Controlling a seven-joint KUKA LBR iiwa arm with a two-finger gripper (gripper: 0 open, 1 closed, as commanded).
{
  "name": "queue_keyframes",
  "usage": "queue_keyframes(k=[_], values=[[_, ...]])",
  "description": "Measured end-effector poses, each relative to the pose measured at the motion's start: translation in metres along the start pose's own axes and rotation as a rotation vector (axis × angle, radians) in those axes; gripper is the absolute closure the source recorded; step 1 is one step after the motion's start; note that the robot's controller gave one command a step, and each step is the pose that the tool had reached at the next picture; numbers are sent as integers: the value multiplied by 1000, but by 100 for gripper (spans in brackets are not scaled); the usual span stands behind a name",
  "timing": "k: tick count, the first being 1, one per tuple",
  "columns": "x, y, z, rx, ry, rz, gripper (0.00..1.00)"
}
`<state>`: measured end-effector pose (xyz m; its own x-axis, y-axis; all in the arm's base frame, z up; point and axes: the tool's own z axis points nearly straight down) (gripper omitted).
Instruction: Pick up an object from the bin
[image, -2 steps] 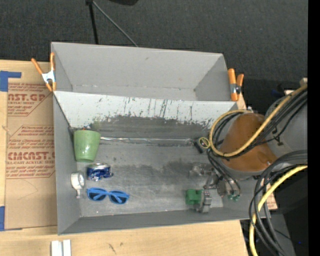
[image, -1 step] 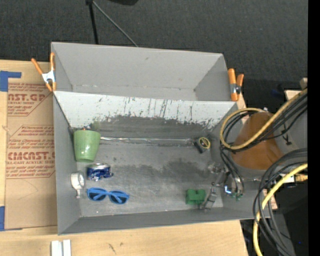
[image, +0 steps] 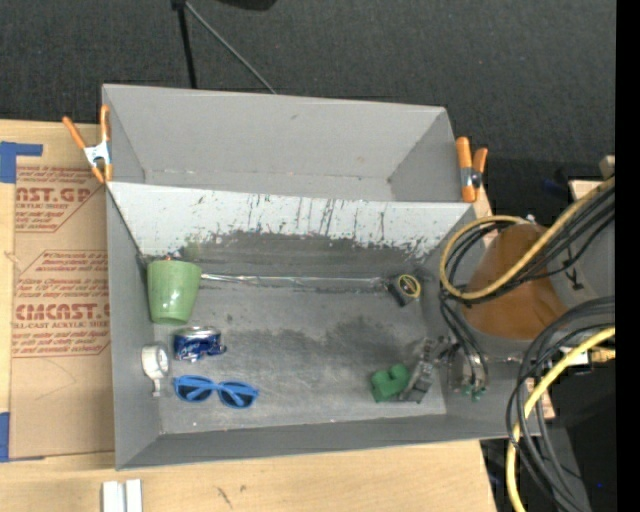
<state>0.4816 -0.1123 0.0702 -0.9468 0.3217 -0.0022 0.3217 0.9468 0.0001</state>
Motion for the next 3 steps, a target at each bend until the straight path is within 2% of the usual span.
queue_keyframes(k=[1, 2, 3], values=[[0, 1, -9, 0, 1, -1, 100], [0, 1, -39, -1, 0, -1, 100], [-3, 2, -131, -1, -7, -3, 100]])
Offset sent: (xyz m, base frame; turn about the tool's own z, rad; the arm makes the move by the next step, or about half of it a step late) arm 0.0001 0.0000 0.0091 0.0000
